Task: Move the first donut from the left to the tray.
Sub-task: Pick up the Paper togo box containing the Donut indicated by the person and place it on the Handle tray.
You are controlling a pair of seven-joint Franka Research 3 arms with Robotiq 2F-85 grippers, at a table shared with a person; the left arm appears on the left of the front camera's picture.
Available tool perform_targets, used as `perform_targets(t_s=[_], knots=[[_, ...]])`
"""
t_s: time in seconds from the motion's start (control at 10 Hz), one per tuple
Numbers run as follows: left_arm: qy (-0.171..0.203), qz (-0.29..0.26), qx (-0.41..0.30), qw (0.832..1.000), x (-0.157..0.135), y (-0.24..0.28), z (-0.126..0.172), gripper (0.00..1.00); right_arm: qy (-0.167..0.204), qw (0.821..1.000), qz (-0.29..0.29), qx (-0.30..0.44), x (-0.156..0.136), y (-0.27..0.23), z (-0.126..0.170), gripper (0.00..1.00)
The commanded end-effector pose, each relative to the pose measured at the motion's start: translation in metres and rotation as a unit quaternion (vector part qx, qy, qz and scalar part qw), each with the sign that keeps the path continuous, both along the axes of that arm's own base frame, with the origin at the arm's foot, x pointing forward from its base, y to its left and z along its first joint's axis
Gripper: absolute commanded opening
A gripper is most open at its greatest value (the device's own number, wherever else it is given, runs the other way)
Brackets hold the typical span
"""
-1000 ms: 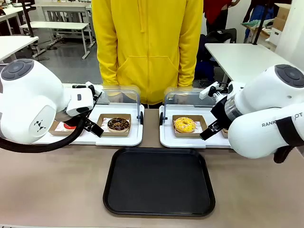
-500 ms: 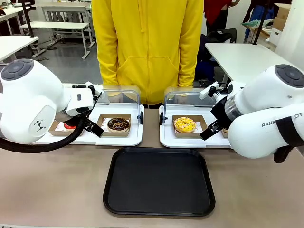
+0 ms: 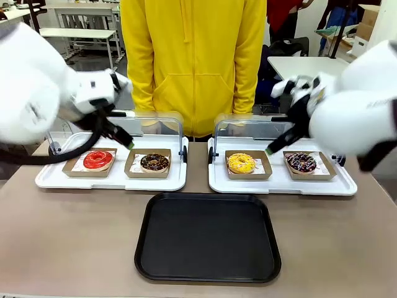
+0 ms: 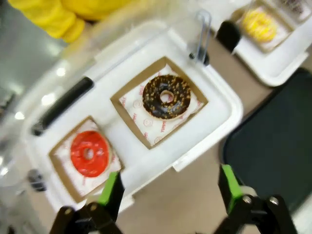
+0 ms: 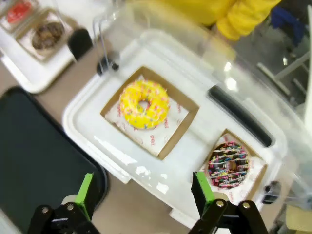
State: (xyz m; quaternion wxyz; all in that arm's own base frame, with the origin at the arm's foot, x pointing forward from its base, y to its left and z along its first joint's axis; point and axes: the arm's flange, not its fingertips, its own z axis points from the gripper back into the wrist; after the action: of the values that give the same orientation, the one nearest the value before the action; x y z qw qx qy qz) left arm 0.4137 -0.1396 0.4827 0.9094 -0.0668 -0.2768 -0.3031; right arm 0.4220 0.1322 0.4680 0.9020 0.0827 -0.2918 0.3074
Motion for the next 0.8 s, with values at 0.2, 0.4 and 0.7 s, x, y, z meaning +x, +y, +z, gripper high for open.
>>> perform_targets(t_s=[0.2,0.4,0.7], knots=[[0.061,-0.120,-0.073,0.988,0.008,0.104,0.053,1.00,-0.010,0.993,0.060,0.097,0.005,-0.158,0.049,1.00],[0.038,-0.200,-0.099,0.974,-0.002,0.159,0.052,1.00,-0.036,0.984,0.111,0.136,0.003,-0.224,0.042,1.00],[-0.041,-0.255,-0.151,0.954,-0.011,0.227,0.037,1.00,-0.085,0.969,0.160,0.170,-0.003,-0.274,0.023,1.00]])
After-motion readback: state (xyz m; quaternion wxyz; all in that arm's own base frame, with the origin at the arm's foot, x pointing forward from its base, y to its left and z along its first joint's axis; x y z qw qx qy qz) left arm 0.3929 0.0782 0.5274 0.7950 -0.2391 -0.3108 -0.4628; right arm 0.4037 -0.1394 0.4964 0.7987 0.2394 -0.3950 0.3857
